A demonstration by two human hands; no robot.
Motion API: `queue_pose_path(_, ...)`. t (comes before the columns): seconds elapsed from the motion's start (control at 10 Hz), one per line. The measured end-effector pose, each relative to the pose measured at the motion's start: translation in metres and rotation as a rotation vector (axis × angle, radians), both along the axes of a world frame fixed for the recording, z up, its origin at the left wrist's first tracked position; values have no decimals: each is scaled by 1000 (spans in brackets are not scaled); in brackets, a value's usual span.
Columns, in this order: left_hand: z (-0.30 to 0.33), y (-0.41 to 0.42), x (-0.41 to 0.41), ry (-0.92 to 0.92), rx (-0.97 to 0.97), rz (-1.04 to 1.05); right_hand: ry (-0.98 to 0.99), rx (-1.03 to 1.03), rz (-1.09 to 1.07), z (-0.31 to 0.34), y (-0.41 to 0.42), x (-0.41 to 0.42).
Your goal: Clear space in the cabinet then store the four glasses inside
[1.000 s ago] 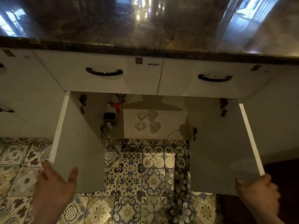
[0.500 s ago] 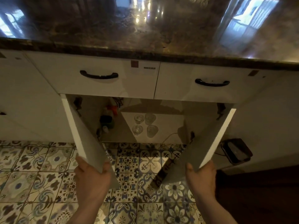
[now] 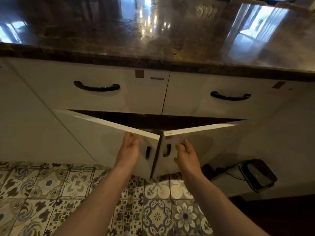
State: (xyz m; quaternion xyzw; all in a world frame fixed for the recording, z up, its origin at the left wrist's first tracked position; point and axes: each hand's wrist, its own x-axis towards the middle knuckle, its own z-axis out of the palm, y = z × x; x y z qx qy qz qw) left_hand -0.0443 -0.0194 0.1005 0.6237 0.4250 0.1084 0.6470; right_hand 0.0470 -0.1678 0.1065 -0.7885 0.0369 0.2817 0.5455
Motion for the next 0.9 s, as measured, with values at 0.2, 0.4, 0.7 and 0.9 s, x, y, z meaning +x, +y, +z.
queue_pose_path(0.2, -6, 16, 37, -131, -45, 3, 35, 125, -9, 5, 31, 33)
queue_pose_path(0.4, -8, 22, 51, -126, -81, 17, 63, 177, -15, 4, 39, 46)
queue_pose_path(0.7, -5, 40, 52, 19, -1, -100, 67, 127, 85, 4, 41, 62)
queue_pose_path(0.9, 6, 36, 30, 180, 193, -291, 59, 90, 86, 22, 40, 65)
